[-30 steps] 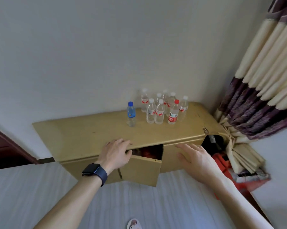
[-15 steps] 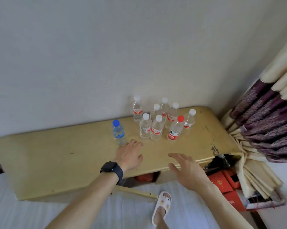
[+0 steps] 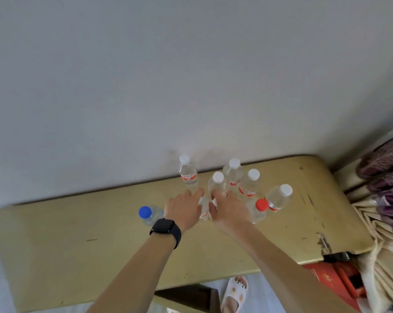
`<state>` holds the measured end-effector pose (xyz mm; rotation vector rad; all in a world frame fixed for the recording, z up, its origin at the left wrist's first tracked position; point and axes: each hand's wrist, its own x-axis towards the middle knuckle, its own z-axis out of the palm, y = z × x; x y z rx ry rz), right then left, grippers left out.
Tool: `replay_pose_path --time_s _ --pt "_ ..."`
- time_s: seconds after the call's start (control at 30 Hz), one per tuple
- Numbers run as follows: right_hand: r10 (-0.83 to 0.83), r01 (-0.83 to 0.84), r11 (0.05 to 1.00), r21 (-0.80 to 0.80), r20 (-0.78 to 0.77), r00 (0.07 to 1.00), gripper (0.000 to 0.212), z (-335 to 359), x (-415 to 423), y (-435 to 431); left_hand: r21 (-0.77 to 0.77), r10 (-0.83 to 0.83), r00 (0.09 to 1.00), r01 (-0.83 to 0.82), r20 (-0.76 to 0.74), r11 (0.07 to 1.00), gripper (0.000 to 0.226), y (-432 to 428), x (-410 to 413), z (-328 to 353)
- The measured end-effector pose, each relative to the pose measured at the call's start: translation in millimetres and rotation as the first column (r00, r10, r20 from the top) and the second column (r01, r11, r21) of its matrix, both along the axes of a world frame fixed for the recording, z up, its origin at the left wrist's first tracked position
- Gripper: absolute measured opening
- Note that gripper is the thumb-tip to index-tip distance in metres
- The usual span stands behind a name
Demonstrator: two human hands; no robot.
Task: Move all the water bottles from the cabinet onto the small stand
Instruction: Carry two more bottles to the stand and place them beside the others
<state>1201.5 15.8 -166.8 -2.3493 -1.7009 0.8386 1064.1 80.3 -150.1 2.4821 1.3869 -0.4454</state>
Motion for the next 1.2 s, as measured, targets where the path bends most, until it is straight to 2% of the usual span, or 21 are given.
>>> replay_pose_path --time_s 0.13,0.27,0.43,0.53,0.6,0.7,0.9,1.03,1.2 --pt "0.054 -0.056 0.998 0.011 0.135 0.989 0.039 -1.7 -6.1 0.9 -0.012 -0.001 0.999 0.002 0.037 1.0 0.038 1.9 -2.5 -13.7" --pt "0.001 0.0 1.0 -0.004 0.12 0.993 0.045 0.7 -13.0 -8.5 -0.067 -0.055 0.995 0.06 0.082 0.996 0.036 4.3 -17.5 -12.0" --pt "-0.235 0.232 0.972 0.04 0.106 0.966 0.042 -0.4 -28.4 -43.3 -0.035 -0.19 0.964 0.2 0.184 0.979 0.03 0.0 -45.9 -12.8" --pt "-0.433 0.429 0.898 0.099 0.023 0.901 0.043 0.5 -44.8 -84.0 -0.009 -0.318 0.918 0.329 0.238 0.944 0.034 -6.1 -64.8 -14.2" --pt "-0.545 0.54 0.834 0.114 0.021 0.838 0.039 7.0 -57.5 -110.5 0.013 -0.41 0.875 0.422 0.258 0.907 0.035 -10.1 -68.5 -8.2" --pt "-0.711 0.701 0.703 0.118 0.084 0.699 0.037 26.1 -79.6 -153.1 0.061 -0.579 0.778 0.583 0.244 0.81 0.035 -27.2 -60.1 10.1" --pt "-0.939 0.932 0.335 0.141 0.131 0.318 0.035 56.6 -119.3 -279.8 0.058 -0.834 0.461 0.865 0.303 0.499 0.03 -114.2 -22.5 38.9" --pt "-0.993 0.985 0.033 0.171 0.118 0.012 0.038 70.8 -159.7 -385.5 0.117 -0.924 0.205 0.96 0.322 0.254 0.027 -199.8 3.6 43.3" --pt "-0.941 0.931 -0.295 0.217 0.104 -0.322 0.04 94.9 -243.8 -521.0 0.222 -0.933 -0.138 0.973 0.332 -0.064 0.029 -354.6 -2.1 60.7"
